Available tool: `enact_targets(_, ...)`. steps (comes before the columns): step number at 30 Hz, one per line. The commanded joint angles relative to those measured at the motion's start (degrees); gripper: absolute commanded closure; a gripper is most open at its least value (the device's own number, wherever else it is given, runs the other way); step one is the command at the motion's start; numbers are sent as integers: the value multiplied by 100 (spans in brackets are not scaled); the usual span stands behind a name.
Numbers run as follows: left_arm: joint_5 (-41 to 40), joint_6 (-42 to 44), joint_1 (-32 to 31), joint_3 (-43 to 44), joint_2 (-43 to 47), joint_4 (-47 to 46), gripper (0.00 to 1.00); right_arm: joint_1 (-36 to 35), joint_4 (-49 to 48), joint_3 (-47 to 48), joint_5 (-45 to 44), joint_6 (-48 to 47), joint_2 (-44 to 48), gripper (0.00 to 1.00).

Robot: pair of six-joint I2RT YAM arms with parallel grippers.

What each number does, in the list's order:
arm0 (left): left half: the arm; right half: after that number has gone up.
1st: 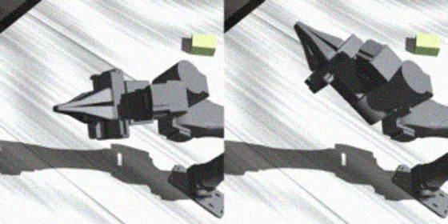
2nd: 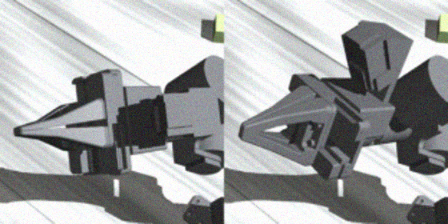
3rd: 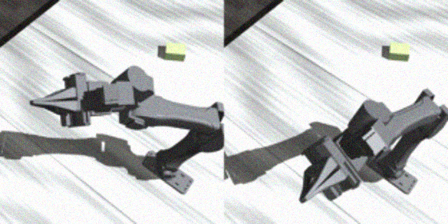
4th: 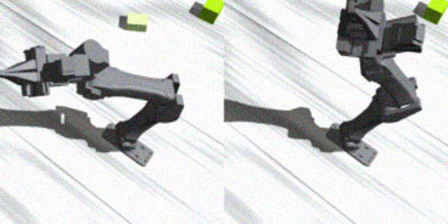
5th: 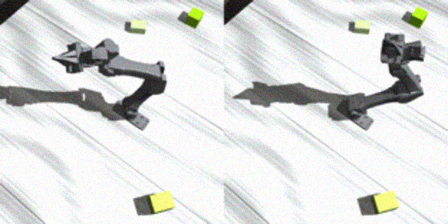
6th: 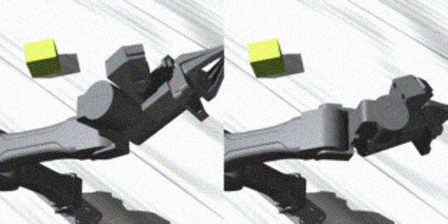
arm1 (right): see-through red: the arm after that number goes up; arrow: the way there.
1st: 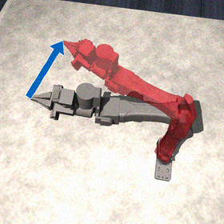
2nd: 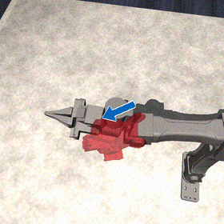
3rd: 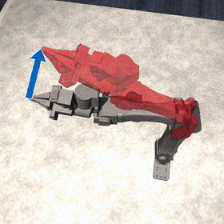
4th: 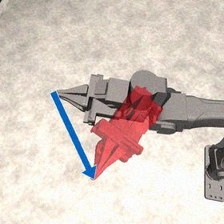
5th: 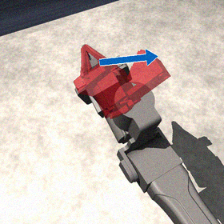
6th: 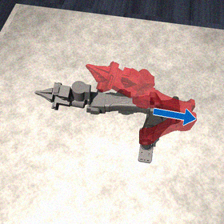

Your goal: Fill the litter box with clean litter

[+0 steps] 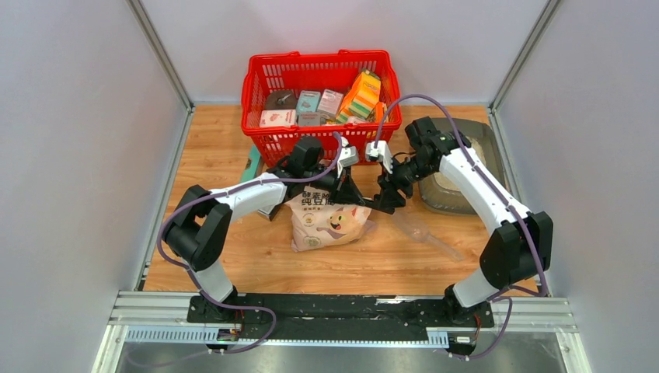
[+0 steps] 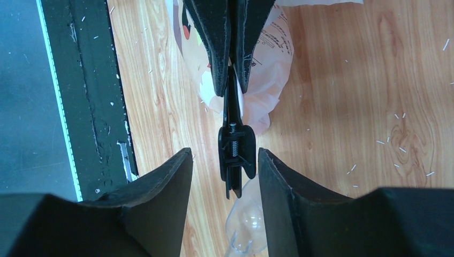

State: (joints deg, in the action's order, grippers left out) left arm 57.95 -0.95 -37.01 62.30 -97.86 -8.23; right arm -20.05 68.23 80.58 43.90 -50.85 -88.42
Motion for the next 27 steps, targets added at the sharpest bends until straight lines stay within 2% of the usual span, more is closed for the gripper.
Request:
enact_targets(1, -21, 7, -51, 124, -13, -153, 100, -7, -73, 213, 216, -109, -87, 50)
enact_targets(6, -30, 7, -51, 124, -13, -144, 100, 1, -108, 266, 189, -118, -140, 57)
enact_targets(15, -56, -10, -43, 142, -31, -126, 100, 1, -99, 231, 251, -144, -96, 82)
enact_targets(16, -82, -28, -43, 159, -48, -109, 97, 1, -108, 222, 268, -162, -96, 88)
enact_targets(17, -135, -37, -51, 185, -49, -74, 83, 1, -73, 230, 286, -188, -96, 91)
enact_targets(19, -188, -28, -43, 212, -40, 23, 69, 1, -38, 239, 321, -249, -96, 100)
enact_targets(20, -144, -2, -43, 212, -14, 49, 60, 1, 76, 265, 330, -311, -70, 100)
enact_targets(27, 146, 86, 124, 124, 180, 155, 52, 142, 411, 362, 233, -593, 79, 100)
